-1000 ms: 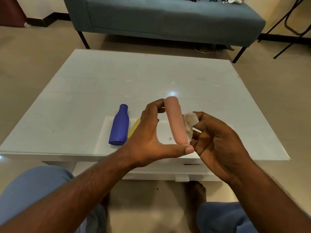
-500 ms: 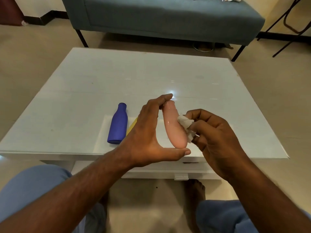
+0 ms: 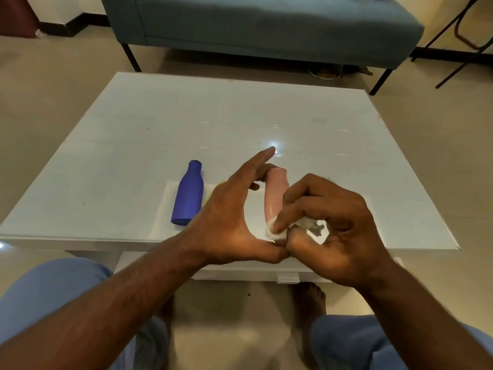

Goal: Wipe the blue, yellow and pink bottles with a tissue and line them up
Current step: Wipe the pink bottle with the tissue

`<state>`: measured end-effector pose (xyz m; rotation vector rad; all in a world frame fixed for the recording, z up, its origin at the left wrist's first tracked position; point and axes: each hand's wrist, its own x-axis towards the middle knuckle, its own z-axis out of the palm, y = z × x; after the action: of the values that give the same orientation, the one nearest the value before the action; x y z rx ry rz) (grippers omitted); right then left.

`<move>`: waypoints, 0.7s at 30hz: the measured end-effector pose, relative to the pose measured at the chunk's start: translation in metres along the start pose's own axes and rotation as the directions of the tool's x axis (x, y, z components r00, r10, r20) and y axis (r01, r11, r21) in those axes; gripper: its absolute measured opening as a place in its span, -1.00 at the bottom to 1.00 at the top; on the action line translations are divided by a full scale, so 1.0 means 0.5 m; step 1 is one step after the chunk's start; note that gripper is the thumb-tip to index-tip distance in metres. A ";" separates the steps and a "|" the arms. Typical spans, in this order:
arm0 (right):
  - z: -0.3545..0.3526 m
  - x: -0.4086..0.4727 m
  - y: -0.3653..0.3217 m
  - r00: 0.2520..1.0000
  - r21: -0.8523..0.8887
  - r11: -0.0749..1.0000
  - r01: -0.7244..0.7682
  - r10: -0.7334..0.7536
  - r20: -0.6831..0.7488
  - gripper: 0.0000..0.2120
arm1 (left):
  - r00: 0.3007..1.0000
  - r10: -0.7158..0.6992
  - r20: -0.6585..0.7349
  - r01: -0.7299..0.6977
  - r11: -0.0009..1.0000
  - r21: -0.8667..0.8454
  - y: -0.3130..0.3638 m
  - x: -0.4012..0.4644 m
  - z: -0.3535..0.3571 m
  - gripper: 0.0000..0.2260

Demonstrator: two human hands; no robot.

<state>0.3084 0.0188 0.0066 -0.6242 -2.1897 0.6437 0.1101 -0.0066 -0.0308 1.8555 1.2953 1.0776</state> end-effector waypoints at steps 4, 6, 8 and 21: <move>-0.007 0.002 0.026 0.972 -0.007 0.988 -0.154 0.150 -0.180 -0.77 | 0.995 0.029 0.097 -0.032 0.999 0.034 0.015 -0.007 0.000 0.21; -0.012 0.001 0.038 0.952 -0.036 0.974 -0.223 0.210 -0.223 -0.78 | 0.991 0.014 0.131 -0.019 0.999 0.034 0.020 -0.012 0.004 0.24; -0.009 -0.003 0.038 0.959 -0.022 0.975 -0.219 0.211 -0.188 -0.79 | 0.993 -0.002 0.120 0.003 1.000 -0.006 0.017 -0.013 0.008 0.24; -0.005 0.002 0.016 0.994 0.006 0.997 -0.080 0.081 -0.079 -0.81 | 0.990 -0.002 0.143 0.003 1.000 -0.007 0.013 -0.002 -0.004 0.24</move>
<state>0.3114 0.0261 0.0036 -0.7273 -2.0990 0.6531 0.1110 -0.0097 -0.0245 1.8885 1.2098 0.9283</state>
